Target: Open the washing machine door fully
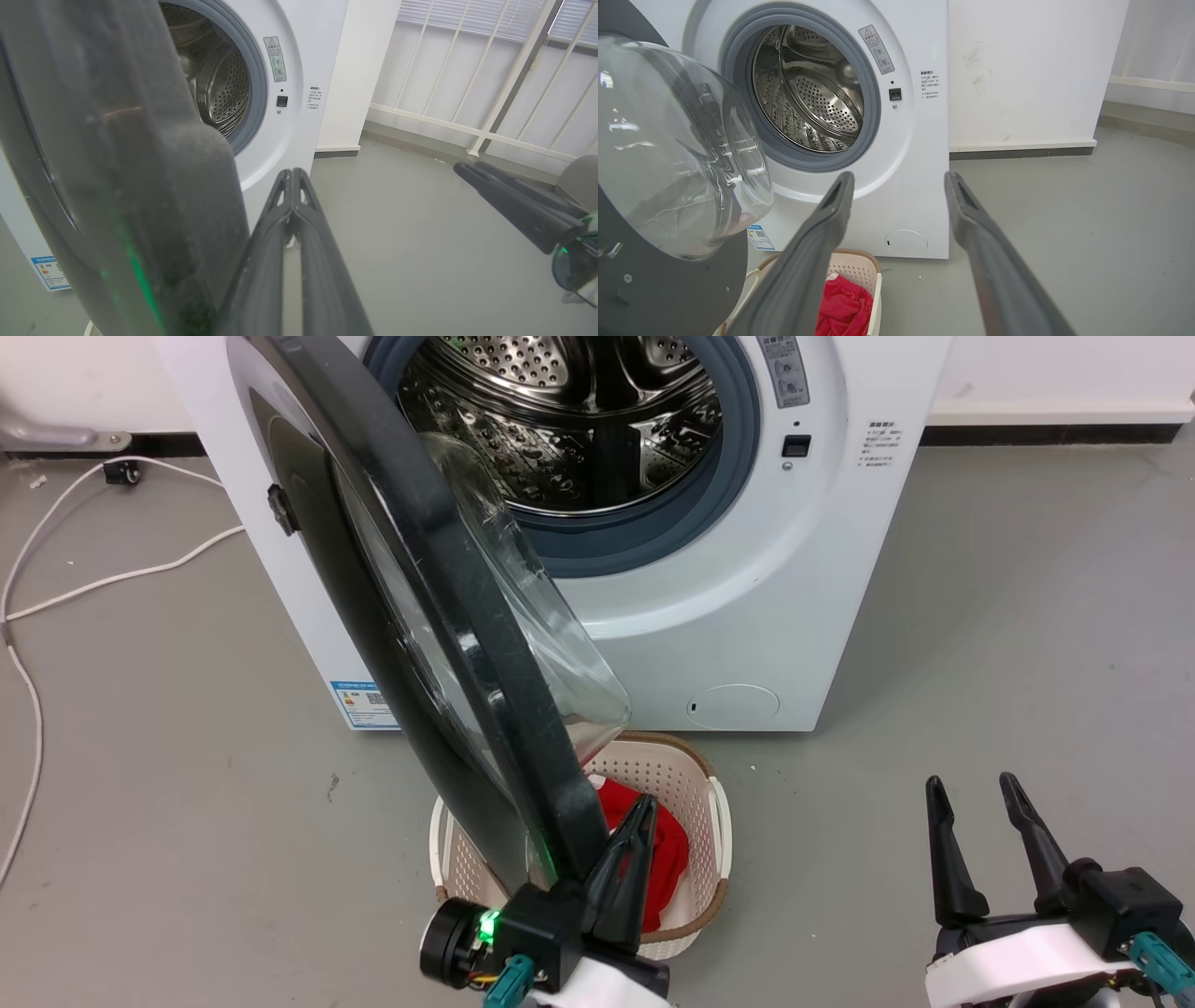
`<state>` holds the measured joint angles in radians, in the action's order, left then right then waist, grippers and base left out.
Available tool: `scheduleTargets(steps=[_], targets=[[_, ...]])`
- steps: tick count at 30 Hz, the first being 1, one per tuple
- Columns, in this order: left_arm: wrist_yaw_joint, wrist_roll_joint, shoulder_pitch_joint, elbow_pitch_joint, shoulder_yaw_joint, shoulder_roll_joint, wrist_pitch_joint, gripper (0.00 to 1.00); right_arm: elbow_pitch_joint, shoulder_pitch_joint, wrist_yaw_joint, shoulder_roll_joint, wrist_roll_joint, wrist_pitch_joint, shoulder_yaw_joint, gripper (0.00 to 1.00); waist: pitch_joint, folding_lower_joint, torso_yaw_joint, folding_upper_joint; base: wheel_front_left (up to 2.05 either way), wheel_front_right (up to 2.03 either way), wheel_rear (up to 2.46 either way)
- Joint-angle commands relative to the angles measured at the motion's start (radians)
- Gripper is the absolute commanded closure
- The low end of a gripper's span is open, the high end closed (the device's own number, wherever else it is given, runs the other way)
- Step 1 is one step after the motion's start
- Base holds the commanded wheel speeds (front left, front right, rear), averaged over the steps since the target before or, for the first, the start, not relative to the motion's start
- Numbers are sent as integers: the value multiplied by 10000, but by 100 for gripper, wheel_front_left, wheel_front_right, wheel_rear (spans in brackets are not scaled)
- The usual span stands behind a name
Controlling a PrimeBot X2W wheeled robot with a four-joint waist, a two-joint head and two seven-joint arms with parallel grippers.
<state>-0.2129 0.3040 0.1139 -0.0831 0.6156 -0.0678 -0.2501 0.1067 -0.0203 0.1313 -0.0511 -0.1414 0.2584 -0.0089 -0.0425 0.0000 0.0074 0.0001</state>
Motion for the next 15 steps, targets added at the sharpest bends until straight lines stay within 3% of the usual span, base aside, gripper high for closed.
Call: scheduleTargets(steps=[1,15], targets=[[-169,-4,-144,105,-207,-227,-67,100,32,27,-9,16,-8,31,-5,0,38,0,46,-1,0,0,0],[-768,-58,-1295,1258,-327,-757,72,100,0,-280,-9,16,-51,-45,-116,0,311,0,744,-1,0,0,0]])
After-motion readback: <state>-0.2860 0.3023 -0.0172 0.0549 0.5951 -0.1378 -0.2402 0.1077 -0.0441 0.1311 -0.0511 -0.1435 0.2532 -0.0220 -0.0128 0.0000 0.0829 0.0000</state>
